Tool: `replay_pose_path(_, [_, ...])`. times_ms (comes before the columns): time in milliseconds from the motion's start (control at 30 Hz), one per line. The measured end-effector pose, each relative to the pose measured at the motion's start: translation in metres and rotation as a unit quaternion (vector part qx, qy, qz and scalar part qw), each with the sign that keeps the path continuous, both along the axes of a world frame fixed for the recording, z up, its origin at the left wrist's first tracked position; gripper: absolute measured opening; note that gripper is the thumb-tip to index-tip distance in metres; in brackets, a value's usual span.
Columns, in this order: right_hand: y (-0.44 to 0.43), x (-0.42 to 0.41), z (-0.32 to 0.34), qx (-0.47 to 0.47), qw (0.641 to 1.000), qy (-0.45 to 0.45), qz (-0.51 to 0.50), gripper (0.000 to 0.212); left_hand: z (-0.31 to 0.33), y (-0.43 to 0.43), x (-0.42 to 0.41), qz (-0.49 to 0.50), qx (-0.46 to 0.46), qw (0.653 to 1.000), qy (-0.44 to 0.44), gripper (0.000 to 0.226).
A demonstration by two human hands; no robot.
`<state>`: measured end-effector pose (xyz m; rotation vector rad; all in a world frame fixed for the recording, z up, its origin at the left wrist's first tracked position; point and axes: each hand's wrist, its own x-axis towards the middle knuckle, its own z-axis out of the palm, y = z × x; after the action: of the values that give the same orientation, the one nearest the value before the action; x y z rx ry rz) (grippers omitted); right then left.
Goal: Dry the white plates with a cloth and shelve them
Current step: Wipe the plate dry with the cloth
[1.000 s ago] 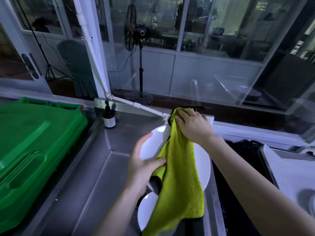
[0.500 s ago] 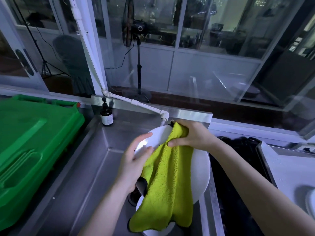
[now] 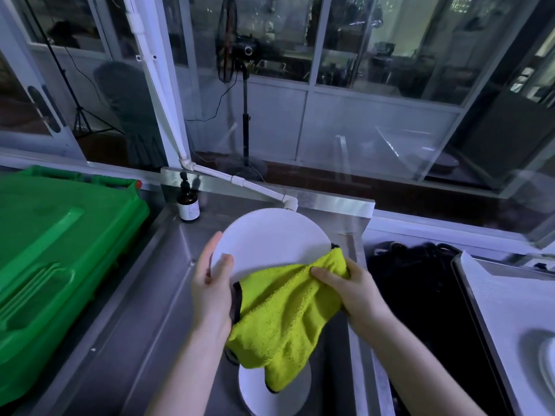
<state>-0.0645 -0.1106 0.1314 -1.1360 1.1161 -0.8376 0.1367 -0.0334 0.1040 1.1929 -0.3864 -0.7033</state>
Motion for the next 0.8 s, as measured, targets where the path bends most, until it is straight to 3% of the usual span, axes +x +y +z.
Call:
replay_pose_path(133, [0.000,0.006,-0.001,-0.019,0.999,0.036,-0.024,0.029,0.005,-0.002,0.008,-0.057,0.000,0.997,-0.060,0.050])
replay_pose_path(233, [-0.024,0.007,0.027,-0.132,0.983,0.123,0.042,0.025,0.022,-0.002,0.017,-0.127,-0.005,0.977,-0.169,0.055])
replay_pose_path(367, [-0.046,0.030,0.073,-0.287,0.896,0.240,0.240,0.027,0.040,-0.005,0.005,-0.249,-0.024,0.925,-0.288,0.052])
replay_pose_path(433, [-0.052,0.042,0.081,-0.316,0.860,0.288,0.279,0.027,0.043,-0.005,-0.003,-0.246,-0.030,0.927,-0.283,0.050])
replay_pose_path(467, [-0.054,0.043,0.082,-0.315,0.860,0.289,0.280,0.026,0.043,-0.004,-0.003,-0.234,-0.034,0.932,-0.273,0.050])
replay_pose_path(600, [-0.058,0.016,0.066,-0.233,0.919,0.211,0.236,0.023,0.037,0.001,0.006,-0.177,-0.031,0.963,-0.199,0.050])
replay_pose_path(700, [-0.041,0.000,0.034,-0.114,0.983,0.068,0.129,0.042,0.028,-0.001,0.009,-0.066,-0.029,0.992,-0.102,0.047])
replay_pose_path(800, [-0.017,0.003,0.005,-0.019,0.999,-0.024,0.040,0.059,0.018,-0.004,0.007,0.004,-0.015,0.999,-0.048,0.044])
